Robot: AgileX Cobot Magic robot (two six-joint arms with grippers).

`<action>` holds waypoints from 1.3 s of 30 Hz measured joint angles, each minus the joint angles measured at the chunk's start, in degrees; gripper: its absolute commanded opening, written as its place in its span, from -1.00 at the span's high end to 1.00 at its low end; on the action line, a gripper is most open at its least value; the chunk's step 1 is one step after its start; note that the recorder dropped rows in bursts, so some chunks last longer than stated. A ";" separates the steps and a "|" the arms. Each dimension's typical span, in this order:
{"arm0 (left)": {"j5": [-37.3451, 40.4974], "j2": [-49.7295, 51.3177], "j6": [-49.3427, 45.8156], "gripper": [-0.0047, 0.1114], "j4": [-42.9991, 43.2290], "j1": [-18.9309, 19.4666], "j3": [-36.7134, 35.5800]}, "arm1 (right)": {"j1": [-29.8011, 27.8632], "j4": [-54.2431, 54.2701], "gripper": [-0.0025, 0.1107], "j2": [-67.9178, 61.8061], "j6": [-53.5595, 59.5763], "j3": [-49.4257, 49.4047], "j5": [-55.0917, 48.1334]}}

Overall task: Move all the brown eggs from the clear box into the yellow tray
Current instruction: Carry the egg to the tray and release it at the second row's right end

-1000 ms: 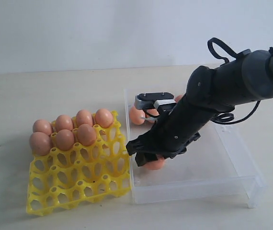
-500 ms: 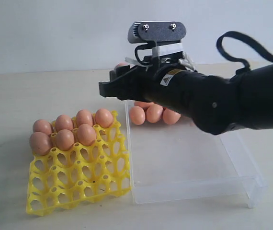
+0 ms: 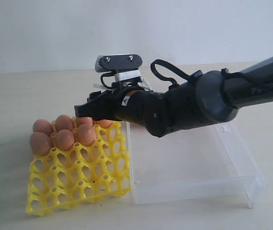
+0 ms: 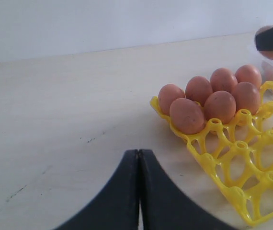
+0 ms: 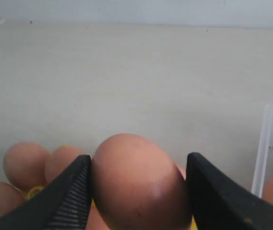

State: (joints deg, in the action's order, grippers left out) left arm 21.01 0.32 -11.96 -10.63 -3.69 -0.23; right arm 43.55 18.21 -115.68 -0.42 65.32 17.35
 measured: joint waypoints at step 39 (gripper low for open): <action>0.00 0.00 0.00 0.92 0.00 0.00 0.00 | -1.40 1.35 0.96 -4.68 -1.78 0.72 -3.53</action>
State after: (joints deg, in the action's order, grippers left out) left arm 21.01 0.32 -11.96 -10.63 -3.69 -0.23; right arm 42.15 19.56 -120.35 -2.20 66.04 13.82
